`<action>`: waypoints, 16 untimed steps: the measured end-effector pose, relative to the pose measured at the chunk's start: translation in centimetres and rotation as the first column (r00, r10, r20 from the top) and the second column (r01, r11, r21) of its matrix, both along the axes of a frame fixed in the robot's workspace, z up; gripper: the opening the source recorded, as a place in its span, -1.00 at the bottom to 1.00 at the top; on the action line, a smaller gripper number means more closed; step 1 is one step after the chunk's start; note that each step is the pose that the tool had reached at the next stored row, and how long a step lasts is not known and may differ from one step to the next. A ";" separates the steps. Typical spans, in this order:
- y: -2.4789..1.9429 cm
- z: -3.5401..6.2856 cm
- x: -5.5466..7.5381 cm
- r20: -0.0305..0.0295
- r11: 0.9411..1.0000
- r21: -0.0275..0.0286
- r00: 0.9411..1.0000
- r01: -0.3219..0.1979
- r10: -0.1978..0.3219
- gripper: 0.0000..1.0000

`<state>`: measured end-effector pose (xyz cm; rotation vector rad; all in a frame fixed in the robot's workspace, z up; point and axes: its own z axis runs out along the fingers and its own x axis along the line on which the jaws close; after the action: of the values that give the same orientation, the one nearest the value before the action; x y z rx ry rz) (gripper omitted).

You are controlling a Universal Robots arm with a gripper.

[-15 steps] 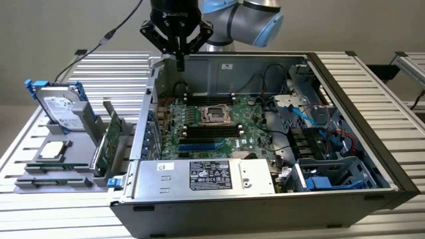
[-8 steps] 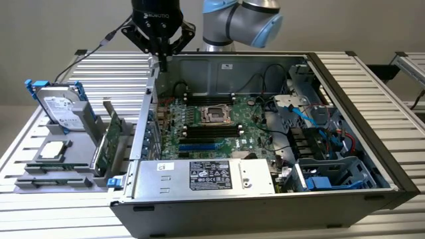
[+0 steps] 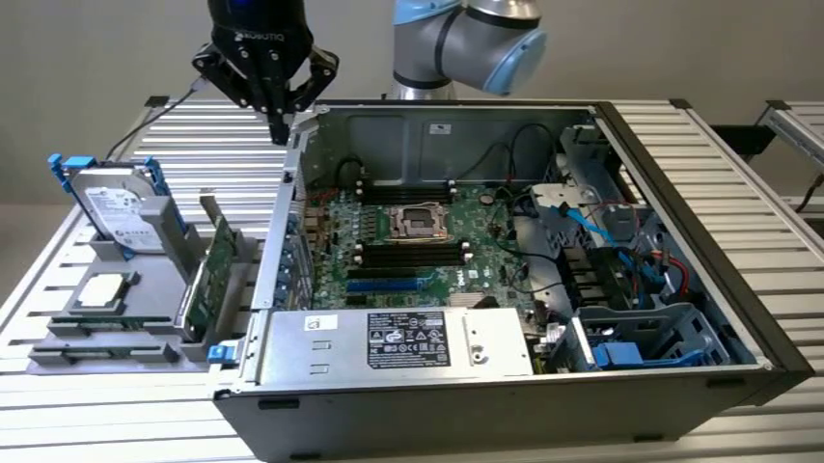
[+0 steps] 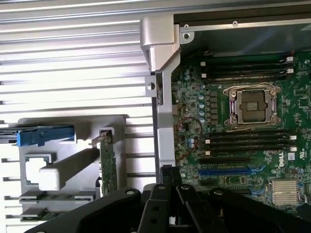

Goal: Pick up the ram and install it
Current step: 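Reach for the ram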

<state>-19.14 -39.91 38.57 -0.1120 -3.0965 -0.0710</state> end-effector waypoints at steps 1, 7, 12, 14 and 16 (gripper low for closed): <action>-0.02 -0.02 -0.5 0.000 1.000 0.000 1.000 0.000 0.000 -0.79; -0.17 -0.07 -3.2 0.000 1.000 0.000 1.000 0.000 0.000 -0.79; -0.26 -0.11 -5.4 0.000 1.000 0.000 1.000 0.000 0.000 -0.79; -0.29 -0.14 -6.4 0.000 1.000 0.000 1.000 0.000 0.000 -0.79; -0.32 -0.16 -7.3 0.000 1.000 0.000 1.000 0.000 0.000 -0.79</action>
<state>-26.43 -40.24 38.41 -0.1119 -3.0965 -0.0709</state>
